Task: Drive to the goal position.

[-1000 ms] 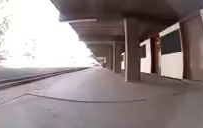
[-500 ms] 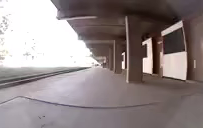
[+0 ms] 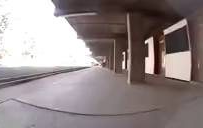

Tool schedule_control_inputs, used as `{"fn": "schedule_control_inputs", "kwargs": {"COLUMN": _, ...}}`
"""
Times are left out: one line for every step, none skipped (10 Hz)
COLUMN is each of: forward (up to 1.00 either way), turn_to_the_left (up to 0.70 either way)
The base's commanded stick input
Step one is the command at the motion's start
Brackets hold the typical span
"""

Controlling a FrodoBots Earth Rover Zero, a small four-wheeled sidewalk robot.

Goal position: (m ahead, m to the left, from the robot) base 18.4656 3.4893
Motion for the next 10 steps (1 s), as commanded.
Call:
{"fn": "schedule_control_inputs", "kwargs": {"forward": 0.5, "turn_to_the_left": 0.0}}
{"fn": "schedule_control_inputs", "kwargs": {"forward": 0.5, "turn_to_the_left": 0.0}}
{"fn": "schedule_control_inputs", "kwargs": {"forward": 0.5, "turn_to_the_left": 0.0}}
{"fn": "schedule_control_inputs", "kwargs": {"forward": 0.5, "turn_to_the_left": 0.0}}
{"fn": "schedule_control_inputs", "kwargs": {"forward": 0.5, "turn_to_the_left": 0.0}}
{"fn": "schedule_control_inputs", "kwargs": {"forward": 0.5, "turn_to_the_left": 0.0}}
{"fn": "schedule_control_inputs", "kwargs": {"forward": 0.5, "turn_to_the_left": 0.0}}
{"fn": "schedule_control_inputs", "kwargs": {"forward": 0.5, "turn_to_the_left": 0.0}}
{"fn": "schedule_control_inputs", "kwargs": {"forward": 0.5, "turn_to_the_left": 0.0}}
{"fn": "schedule_control_inputs", "kwargs": {"forward": 0.5, "turn_to_the_left": 0.0}}
